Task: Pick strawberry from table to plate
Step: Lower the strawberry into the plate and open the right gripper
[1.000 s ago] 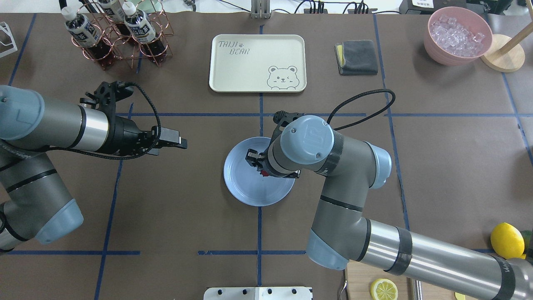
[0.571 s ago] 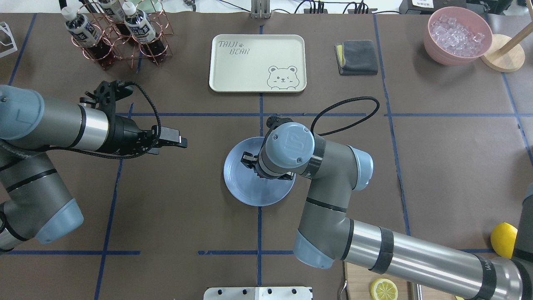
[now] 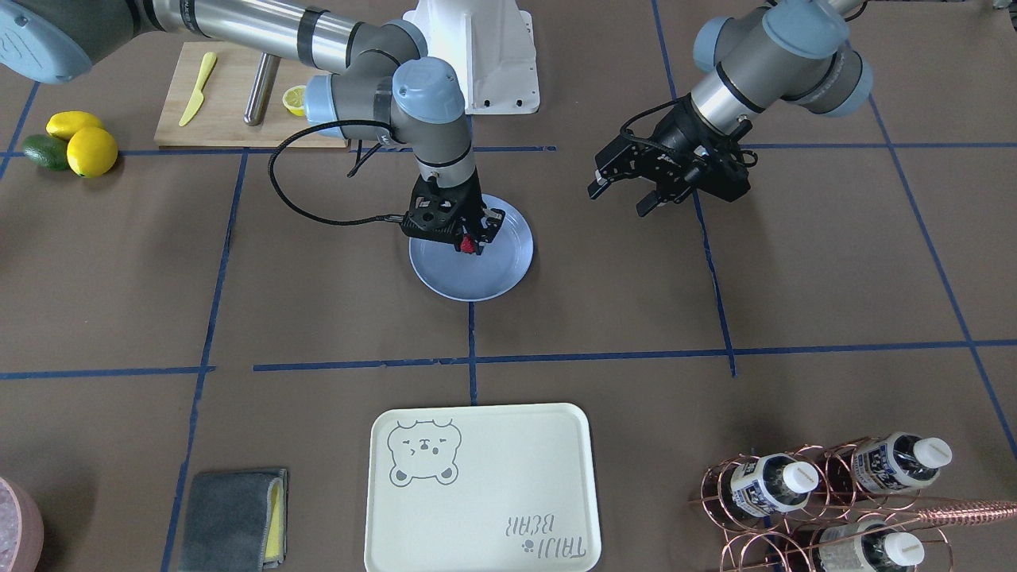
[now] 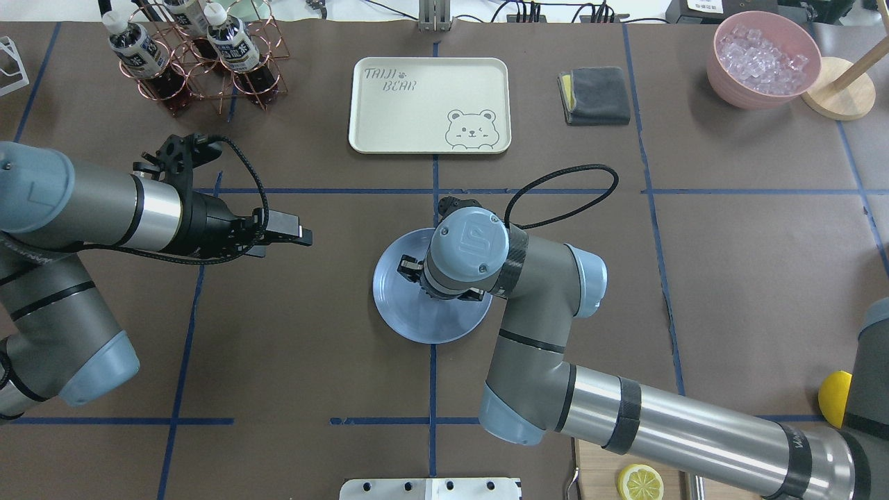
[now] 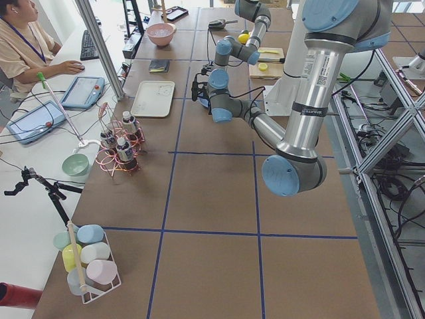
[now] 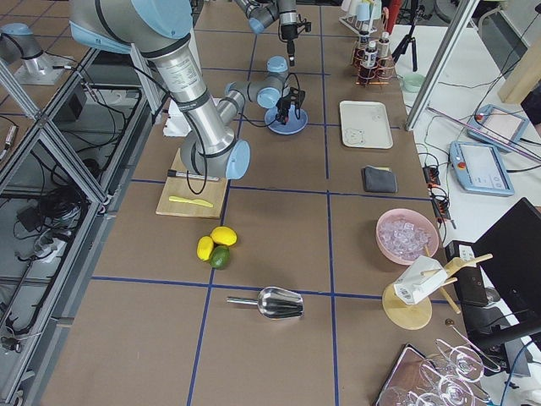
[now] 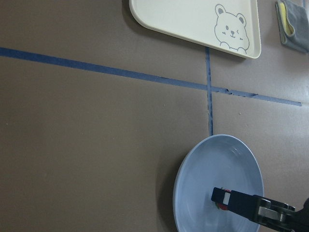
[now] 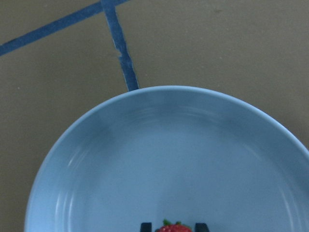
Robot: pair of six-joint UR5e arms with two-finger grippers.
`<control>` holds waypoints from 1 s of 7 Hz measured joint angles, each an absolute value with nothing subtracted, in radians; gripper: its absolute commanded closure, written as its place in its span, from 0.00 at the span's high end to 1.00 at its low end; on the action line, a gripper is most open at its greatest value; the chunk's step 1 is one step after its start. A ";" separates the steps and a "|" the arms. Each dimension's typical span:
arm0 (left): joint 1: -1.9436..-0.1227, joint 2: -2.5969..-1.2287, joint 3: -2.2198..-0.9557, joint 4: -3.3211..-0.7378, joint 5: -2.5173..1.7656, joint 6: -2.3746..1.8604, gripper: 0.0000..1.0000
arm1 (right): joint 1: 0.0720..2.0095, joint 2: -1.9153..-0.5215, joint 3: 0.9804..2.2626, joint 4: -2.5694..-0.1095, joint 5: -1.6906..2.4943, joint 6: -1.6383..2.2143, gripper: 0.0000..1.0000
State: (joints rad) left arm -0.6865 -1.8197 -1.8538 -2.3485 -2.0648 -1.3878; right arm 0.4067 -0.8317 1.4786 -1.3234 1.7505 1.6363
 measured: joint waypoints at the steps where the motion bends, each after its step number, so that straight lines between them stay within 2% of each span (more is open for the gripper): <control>1: -0.686 -1.820 -1.852 -2.349 -2.065 -1.388 0.99 | 0.406 -0.832 1.477 -1.324 1.748 1.634 1.00; 5: -0.686 -1.820 -1.851 -2.349 -2.065 -1.387 0.99 | 0.401 -0.819 1.491 -1.356 1.706 1.627 1.00; 7: -0.688 -1.812 -1.855 -2.349 -2.067 -1.386 0.99 | 0.423 -0.835 1.567 -1.381 1.717 1.626 1.00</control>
